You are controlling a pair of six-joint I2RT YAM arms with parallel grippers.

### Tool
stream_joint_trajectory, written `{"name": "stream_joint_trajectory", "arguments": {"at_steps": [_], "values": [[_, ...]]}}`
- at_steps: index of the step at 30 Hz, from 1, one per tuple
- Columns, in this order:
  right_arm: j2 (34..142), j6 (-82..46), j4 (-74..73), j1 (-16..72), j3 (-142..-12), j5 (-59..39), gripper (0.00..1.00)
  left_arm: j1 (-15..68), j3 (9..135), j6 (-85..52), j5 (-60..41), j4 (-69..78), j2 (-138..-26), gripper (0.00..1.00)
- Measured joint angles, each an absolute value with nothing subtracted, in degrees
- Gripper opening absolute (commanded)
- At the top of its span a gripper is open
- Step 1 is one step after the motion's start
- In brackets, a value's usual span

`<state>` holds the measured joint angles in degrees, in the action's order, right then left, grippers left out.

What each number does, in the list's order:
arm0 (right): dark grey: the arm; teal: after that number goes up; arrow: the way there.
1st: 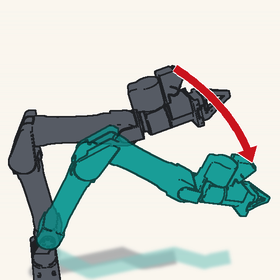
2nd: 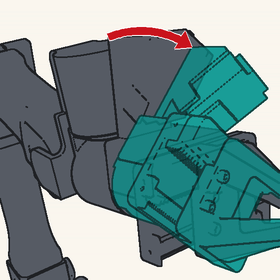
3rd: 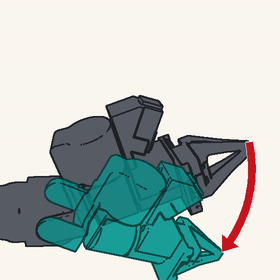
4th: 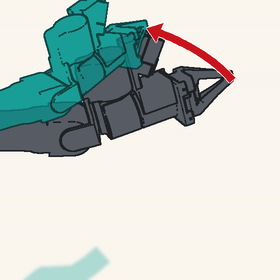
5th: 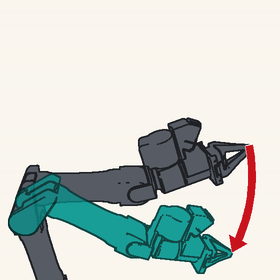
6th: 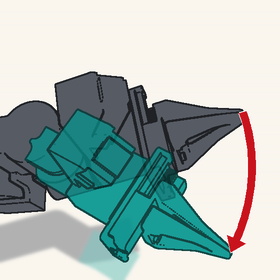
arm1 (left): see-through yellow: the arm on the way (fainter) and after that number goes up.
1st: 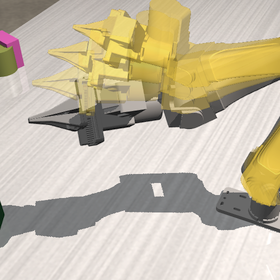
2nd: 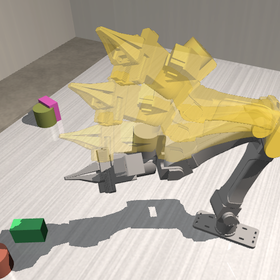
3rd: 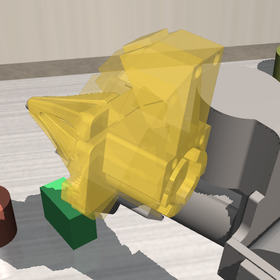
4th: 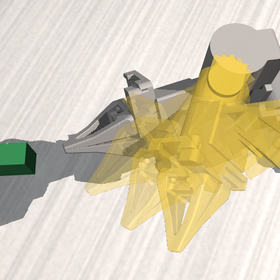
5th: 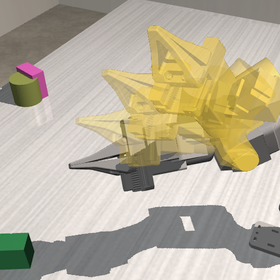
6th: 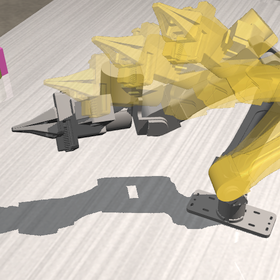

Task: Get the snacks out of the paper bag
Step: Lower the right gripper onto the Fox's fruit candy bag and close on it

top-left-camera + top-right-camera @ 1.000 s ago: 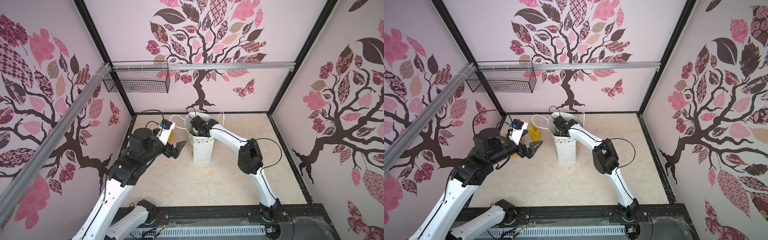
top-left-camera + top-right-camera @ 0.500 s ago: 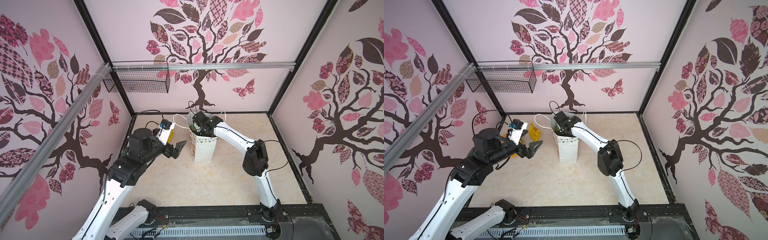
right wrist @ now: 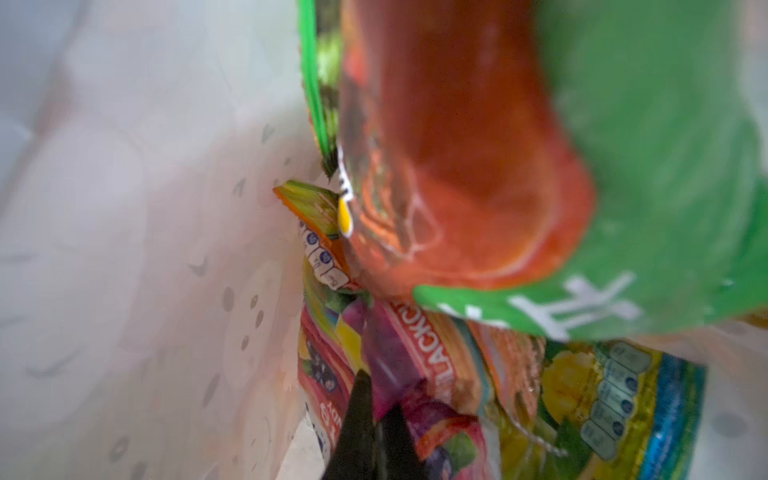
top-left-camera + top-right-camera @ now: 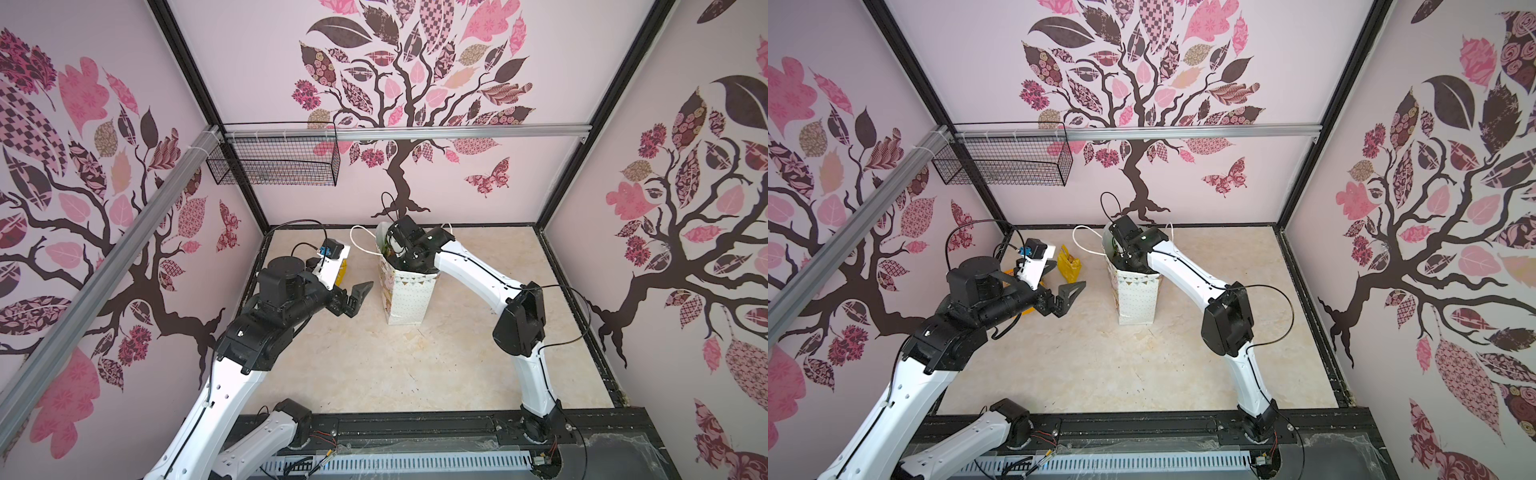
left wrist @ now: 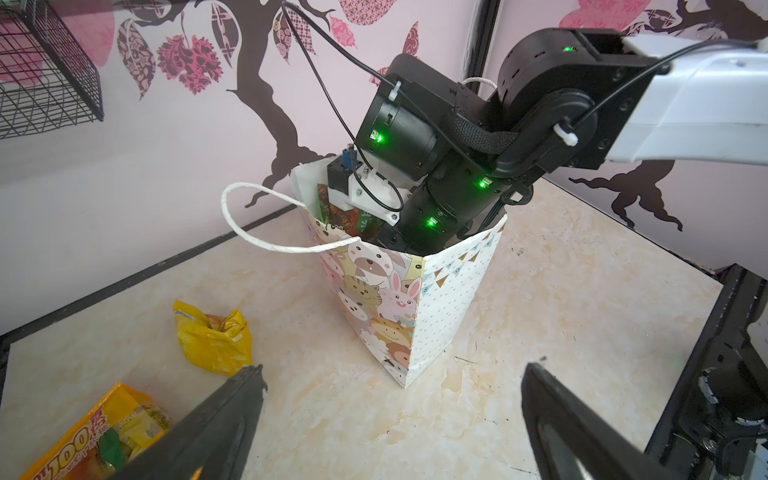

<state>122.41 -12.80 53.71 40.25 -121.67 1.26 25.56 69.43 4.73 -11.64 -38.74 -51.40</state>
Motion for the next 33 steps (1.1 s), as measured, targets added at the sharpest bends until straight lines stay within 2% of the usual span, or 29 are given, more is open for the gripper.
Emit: {"name": "stream_joint_trajectory", "arguments": {"at_steps": [33], "values": [[113.5,-12.0,50.8,40.2,-123.4,4.8,0.00,25.6,68.4,4.3,-11.8,-37.1,-51.2,0.98]]}}
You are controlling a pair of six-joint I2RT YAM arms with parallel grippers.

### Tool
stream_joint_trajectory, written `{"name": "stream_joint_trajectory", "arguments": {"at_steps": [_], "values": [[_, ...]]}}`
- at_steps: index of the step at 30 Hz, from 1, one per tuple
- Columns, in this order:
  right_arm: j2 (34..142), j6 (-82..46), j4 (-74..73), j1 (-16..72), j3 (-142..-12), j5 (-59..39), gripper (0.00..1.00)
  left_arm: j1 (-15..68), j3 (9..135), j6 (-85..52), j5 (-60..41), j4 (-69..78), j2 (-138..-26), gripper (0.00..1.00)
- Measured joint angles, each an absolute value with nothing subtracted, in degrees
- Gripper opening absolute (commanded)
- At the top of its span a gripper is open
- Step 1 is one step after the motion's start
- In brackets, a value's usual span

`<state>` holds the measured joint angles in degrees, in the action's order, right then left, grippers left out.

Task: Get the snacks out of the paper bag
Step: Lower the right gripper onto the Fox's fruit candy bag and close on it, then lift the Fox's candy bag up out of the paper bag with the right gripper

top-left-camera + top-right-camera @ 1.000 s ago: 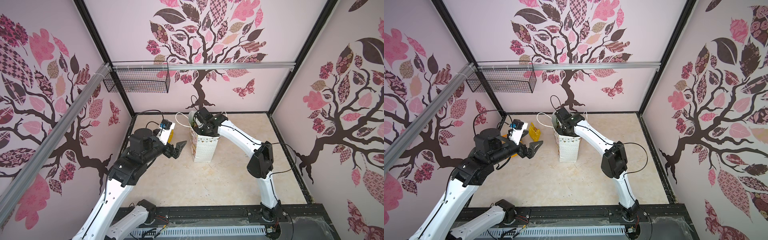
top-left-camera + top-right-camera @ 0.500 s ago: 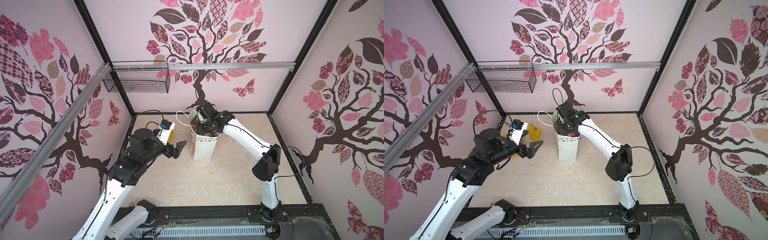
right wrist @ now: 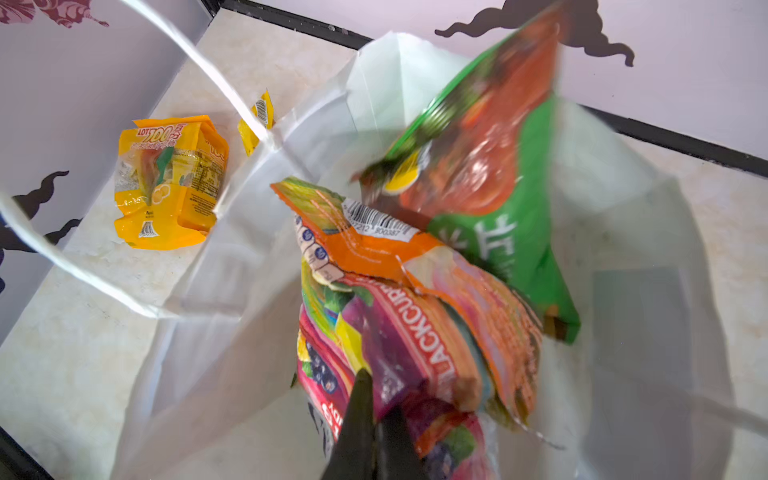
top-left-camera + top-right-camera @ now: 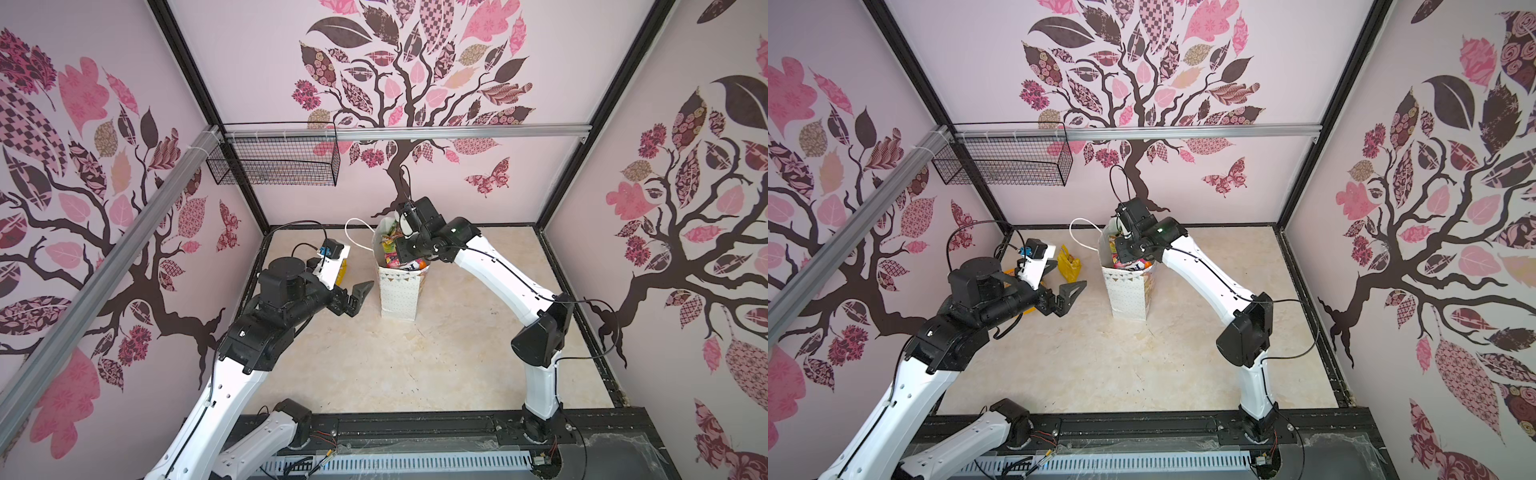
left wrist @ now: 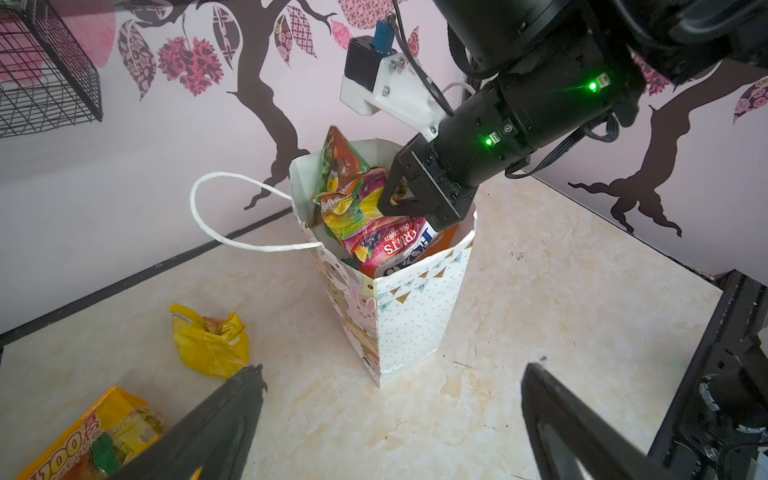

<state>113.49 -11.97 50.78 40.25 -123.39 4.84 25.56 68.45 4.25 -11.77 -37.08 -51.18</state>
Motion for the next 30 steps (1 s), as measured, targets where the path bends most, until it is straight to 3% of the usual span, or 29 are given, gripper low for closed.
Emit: {"name": "stream_joint_trajectory", "arguments": {"at_steps": [19,30], "values": [[110.7,-12.4,49.9,40.2,-128.0,4.9,0.00,25.6,68.4,2.1,-11.9,-35.6,-50.8,0.98],[102.0,-15.2,45.4,40.1,-126.0,1.0,0.00,25.6,68.5,-5.3,-11.4,-32.2,-50.8,0.98]]}}
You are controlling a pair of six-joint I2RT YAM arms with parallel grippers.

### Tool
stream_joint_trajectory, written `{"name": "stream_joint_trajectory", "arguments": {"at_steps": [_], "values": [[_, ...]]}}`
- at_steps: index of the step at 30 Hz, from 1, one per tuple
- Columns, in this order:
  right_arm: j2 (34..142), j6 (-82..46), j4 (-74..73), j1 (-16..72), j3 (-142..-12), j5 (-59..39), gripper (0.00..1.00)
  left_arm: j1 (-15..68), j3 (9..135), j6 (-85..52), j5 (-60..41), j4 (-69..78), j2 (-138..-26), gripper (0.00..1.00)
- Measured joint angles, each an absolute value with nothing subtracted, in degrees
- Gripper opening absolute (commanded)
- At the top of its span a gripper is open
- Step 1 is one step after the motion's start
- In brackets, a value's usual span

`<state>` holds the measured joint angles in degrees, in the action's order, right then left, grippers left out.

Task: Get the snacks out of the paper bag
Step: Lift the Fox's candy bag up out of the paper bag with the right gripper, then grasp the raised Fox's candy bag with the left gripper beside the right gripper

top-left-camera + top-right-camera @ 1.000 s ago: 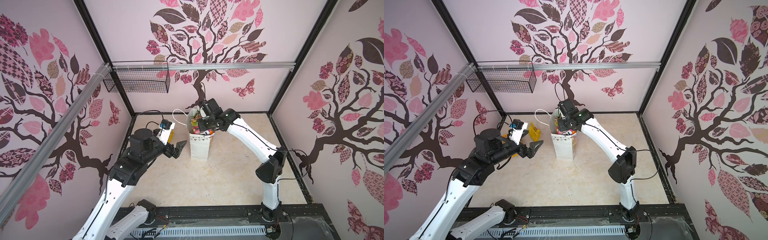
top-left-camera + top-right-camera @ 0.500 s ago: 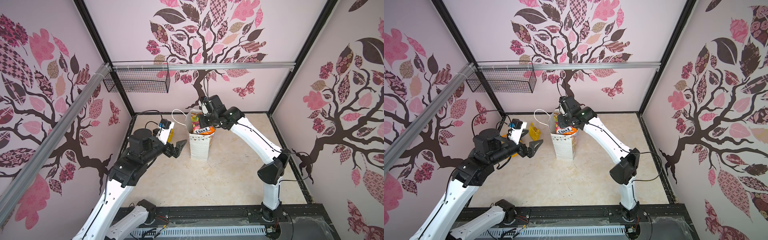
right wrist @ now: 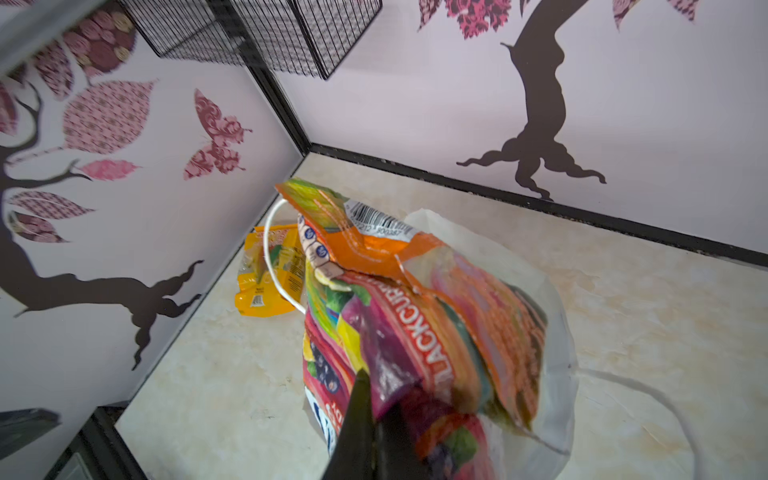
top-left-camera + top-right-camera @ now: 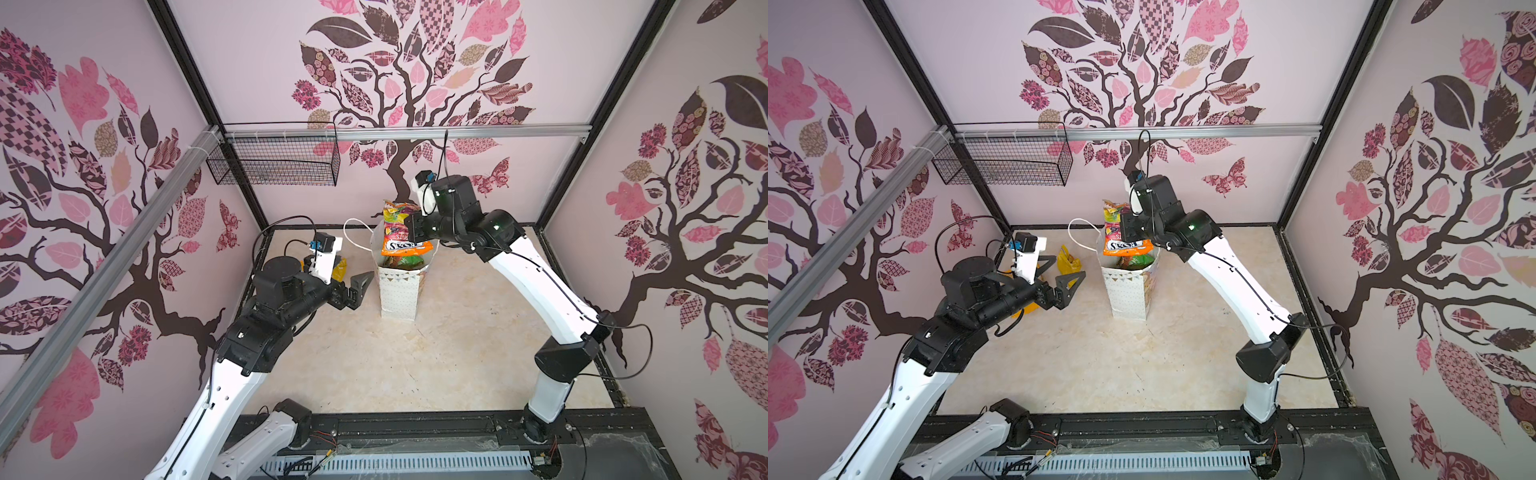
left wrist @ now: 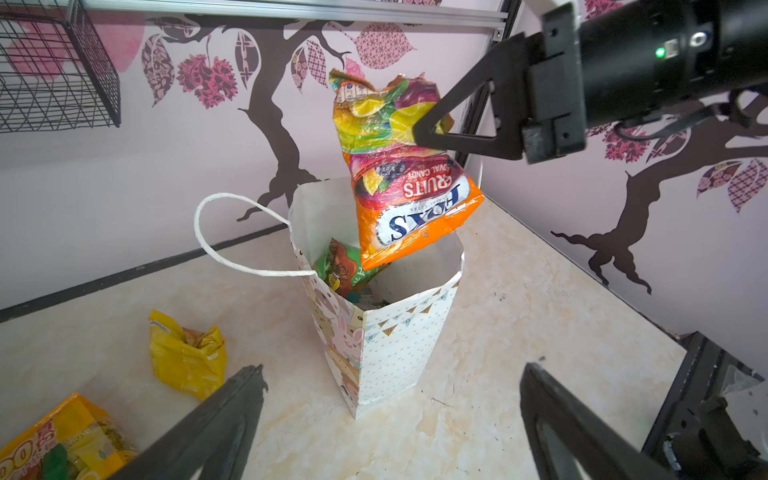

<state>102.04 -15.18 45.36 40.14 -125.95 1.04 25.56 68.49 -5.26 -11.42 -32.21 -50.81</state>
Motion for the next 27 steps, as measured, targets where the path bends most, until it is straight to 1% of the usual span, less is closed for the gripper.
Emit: {"name": "stream_joint_trajectory", "arguments": {"at_steps": [5,13,18,20,23,27], "values": [[96.5,-16.9,41.0,40.1,-122.4,-2.9,0.00,24.3,69.5,-11.4,-13.9,-30.1,-53.3,0.98],[92.9,-18.9,35.6,40.1,-116.2,-11.7,0.00,14.1,70.0,-27.5,-26.1,-19.2,-58.1,0.96],[92.9,-19.3,34.6,40.4,-114.3,-16.3,0.00,13.7,70.0,-34.8,-33.2,-11.1,-59.5,0.96],[92.8,-19.3,34.1,40.8,-113.8,-17.5,0.00,13.7,70.0,-36.8,-34.3,-9.0,-59.9,0.96],[92.8,-19.2,33.3,41.6,-113.5,-18.9,0.00,13.7,69.9,-39.6,-35.2,-6.9,-60.4,0.92],[92.5,-18.3,32.4,43.5,-113.2,-20.1,0.00,13.7,69.9,-42.7,-36.5,-4.5,-61.9,0.83]]}}
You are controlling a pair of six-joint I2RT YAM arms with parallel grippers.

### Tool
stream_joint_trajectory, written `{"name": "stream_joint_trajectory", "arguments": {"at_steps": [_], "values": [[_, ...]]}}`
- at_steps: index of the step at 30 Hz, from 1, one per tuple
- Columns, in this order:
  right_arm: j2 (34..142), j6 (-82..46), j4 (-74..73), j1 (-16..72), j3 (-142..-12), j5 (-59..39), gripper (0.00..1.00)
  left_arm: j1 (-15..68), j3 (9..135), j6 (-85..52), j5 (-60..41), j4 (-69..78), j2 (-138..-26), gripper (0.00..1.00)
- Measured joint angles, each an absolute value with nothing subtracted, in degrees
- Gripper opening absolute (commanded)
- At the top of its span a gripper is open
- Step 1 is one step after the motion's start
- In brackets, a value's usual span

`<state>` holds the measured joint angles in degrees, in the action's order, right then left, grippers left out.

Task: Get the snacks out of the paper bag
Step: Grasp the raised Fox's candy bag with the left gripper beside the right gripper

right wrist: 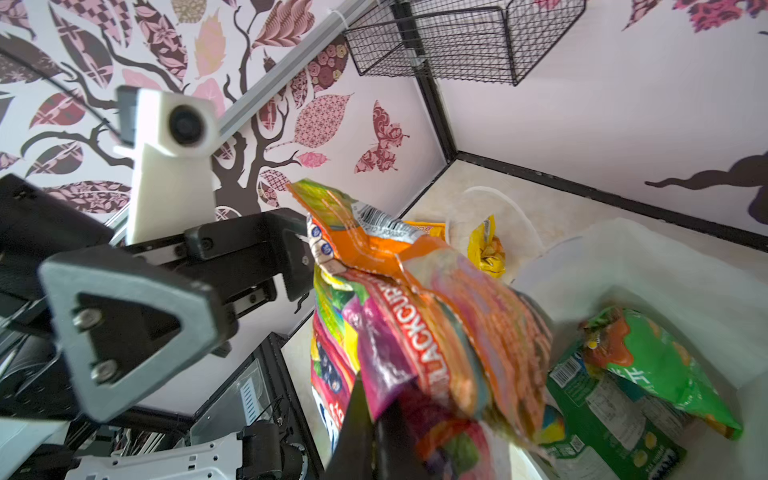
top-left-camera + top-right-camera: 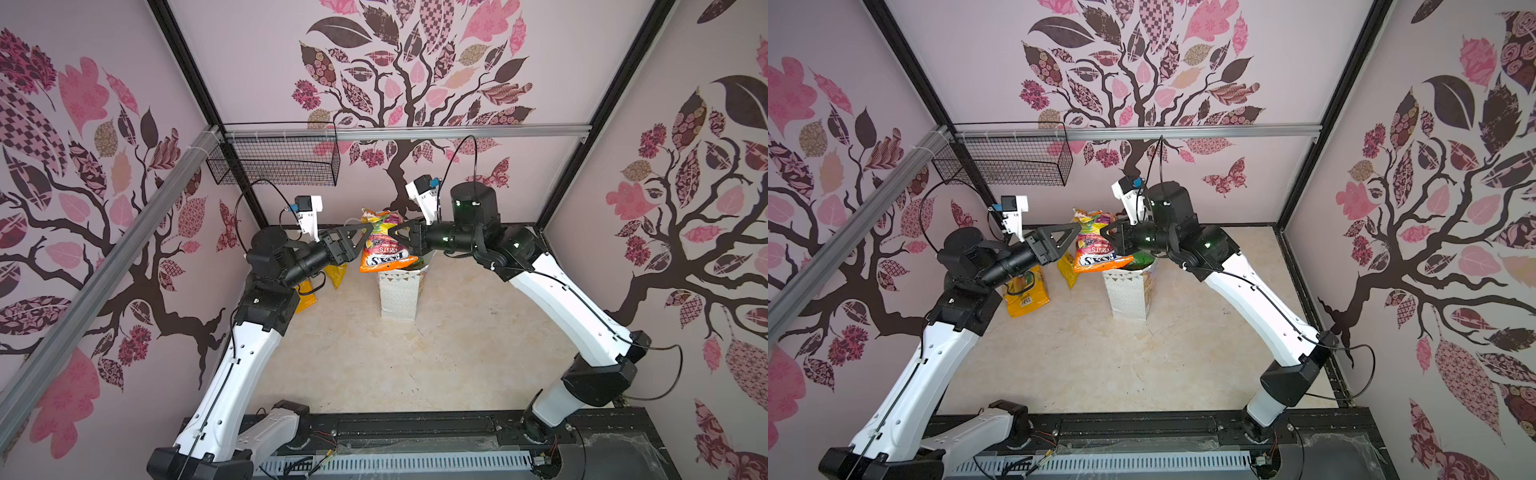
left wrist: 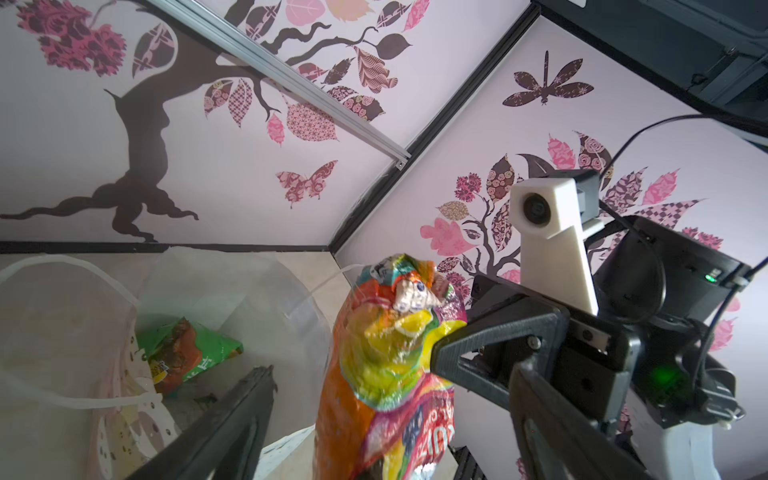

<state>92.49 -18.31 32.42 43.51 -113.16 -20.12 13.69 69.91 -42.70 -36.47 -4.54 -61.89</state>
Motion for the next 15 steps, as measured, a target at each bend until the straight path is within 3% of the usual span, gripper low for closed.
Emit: {"name": "stream_joint_trajectory", "arguments": {"at_steps": [5,9,15], "values": [[91.8,-17.2,31.6,45.4,-113.1,-20.5,0.00,13.7,68.7,-45.6,-38.2,-1.9,-62.8,0.66],[91.7,-16.8,31.7,45.5,-113.1,-20.4,0.02,13.7,68.2,-46.5,-39.3,-0.1,-62.6,0.47],[91.7,-16.4,30.9,45.4,-113.0,-20.2,0.33,13.7,67.7,-46.6,-39.7,0.6,-62.5,0.25]]}}
